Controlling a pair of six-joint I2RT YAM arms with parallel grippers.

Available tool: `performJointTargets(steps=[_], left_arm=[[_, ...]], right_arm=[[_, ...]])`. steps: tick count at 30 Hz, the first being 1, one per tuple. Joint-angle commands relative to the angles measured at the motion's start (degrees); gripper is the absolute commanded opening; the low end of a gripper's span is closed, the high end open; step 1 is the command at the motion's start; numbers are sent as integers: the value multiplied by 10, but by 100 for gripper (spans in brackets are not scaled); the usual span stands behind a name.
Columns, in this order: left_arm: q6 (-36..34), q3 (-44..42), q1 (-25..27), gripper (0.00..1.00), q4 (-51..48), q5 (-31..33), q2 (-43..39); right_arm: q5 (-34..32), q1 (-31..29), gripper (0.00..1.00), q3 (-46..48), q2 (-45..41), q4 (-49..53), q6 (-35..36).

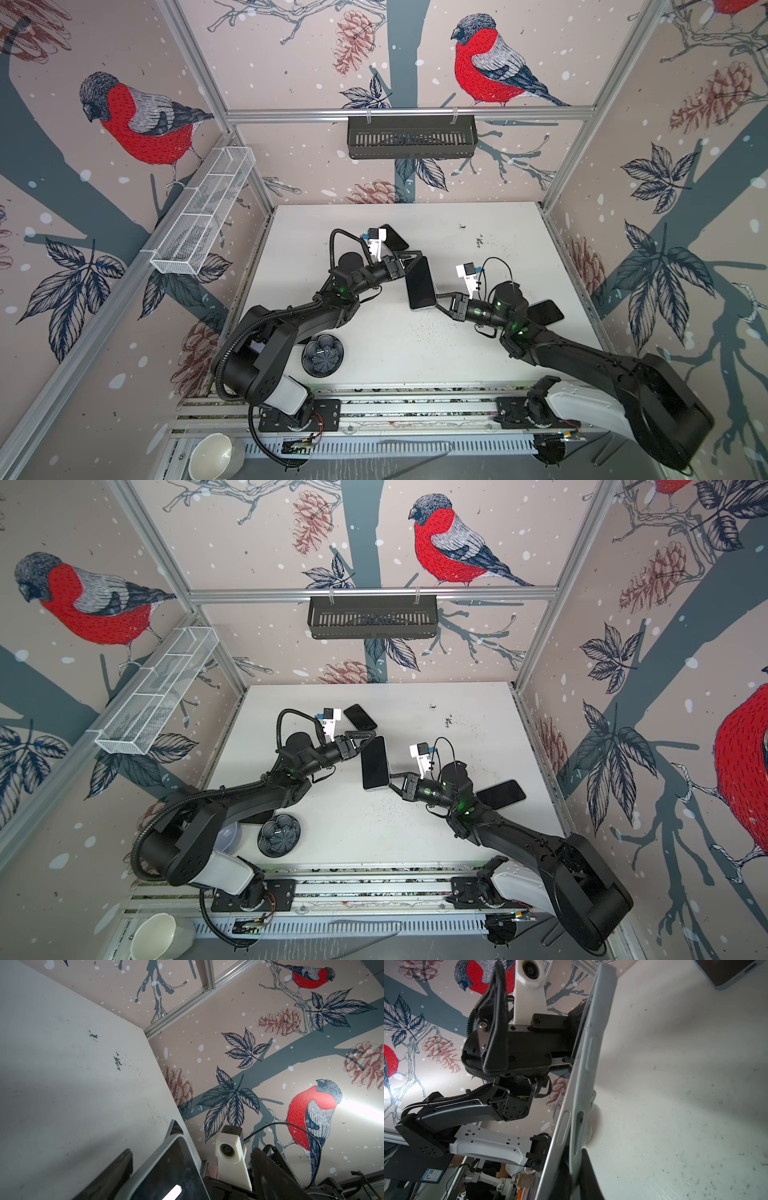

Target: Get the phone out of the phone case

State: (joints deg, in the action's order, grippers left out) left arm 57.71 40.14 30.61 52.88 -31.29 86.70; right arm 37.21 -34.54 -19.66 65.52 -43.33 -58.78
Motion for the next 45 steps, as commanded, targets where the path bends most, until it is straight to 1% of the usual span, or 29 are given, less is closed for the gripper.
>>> performJointTargets(steps=[1, 3, 7, 12, 15, 21, 25, 31, 33, 35, 38, 40, 43, 45], left_arm=[[-87, 16, 6, 95, -87, 49, -26], [-142, 31, 16, 98, -165, 86, -51], [-239, 63, 50, 98, -287, 158, -91], [-388, 111, 145, 99, -423, 287, -120], [-449, 120, 198, 99, -461, 345, -127], [-533, 115, 270, 98, -503, 396, -132], [-567, 111, 304, 96, -522, 413, -126], [-586, 119, 327, 92, -537, 438, -97], [-589, 126, 331, 91, -543, 447, -86], [-583, 134, 332, 89, -553, 472, -72], [-584, 138, 334, 88, -554, 477, -60], [-581, 139, 334, 86, -551, 498, -58], [-585, 138, 334, 84, -542, 502, -58], [-585, 141, 334, 82, -541, 516, -56]], right_arm=[[-9, 14, 1, 13, -4, -22, -33], [-11, 21, 1, 21, -7, -19, -37], [-5, 32, 1, 25, -8, -12, -36], [0, 44, 1, 24, -9, 13, -27], [2, 51, 1, 28, -8, 16, -26], [6, 61, 1, 34, -9, 19, -27], [8, 65, 1, 35, -11, 21, -26], [9, 65, 1, 35, -10, 23, -26], [9, 65, 1, 35, -12, 24, -27], [9, 65, 1, 36, -15, 23, -28], [10, 64, 1, 37, -18, 25, -27], [10, 64, 1, 38, -21, 25, -27], [10, 65, 1, 41, -26, 24, -29], [10, 64, 1, 42, -28, 24, -30]])
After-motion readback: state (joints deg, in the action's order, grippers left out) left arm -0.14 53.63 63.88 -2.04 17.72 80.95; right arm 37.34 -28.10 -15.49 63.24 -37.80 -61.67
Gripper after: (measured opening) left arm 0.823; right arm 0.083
